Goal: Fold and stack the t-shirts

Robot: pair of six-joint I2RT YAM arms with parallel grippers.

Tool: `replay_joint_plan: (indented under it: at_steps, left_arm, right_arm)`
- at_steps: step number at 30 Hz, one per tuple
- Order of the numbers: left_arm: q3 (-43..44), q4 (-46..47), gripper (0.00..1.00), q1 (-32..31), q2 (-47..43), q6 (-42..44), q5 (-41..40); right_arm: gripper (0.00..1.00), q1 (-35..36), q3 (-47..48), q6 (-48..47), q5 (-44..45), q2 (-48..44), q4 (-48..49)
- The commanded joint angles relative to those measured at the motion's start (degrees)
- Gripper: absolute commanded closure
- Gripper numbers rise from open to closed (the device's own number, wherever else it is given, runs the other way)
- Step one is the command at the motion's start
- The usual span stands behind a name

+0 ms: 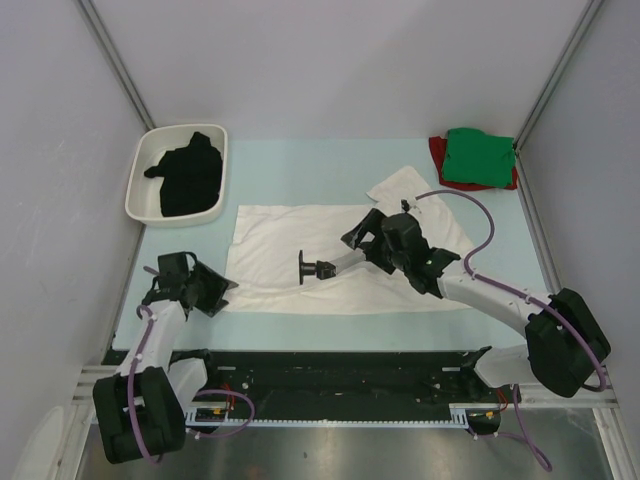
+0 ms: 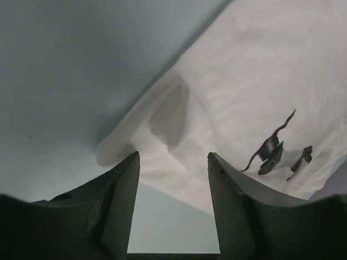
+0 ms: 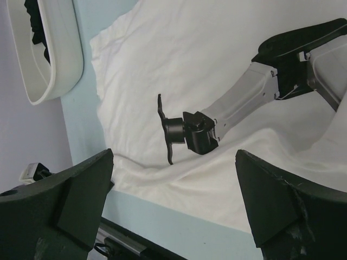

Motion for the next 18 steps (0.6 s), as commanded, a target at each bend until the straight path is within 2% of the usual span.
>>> replay_joint_plan:
  at_steps: [1, 9, 11, 18]
  left_arm:
    - [-1.9, 3.6, 0.44, -0.6, 2.4, 0.3, 1.6]
    - [-1.8, 7.1, 0.54, -1.0, 6.6, 0.0, 0.4]
    - [-1.5, 7.6, 0.59, -1.0, 7.9, 0.1, 0.3]
    - [0.5, 7.9, 0.6, -1.0, 9.5, -0.1, 0.4]
  right_arm:
    - [0.0, 0.8, 1.0, -1.0, 3.5, -2.0, -3.0]
    - [0.0, 1.1, 1.1, -1.5, 4.3, -1.8, -4.3]
    - [0.0, 1.2, 1.1, -1.5, 4.4, -1.6, -4.4]
    - [0.0, 1.3, 1.0, -1.8, 4.2, -0.9, -4.1]
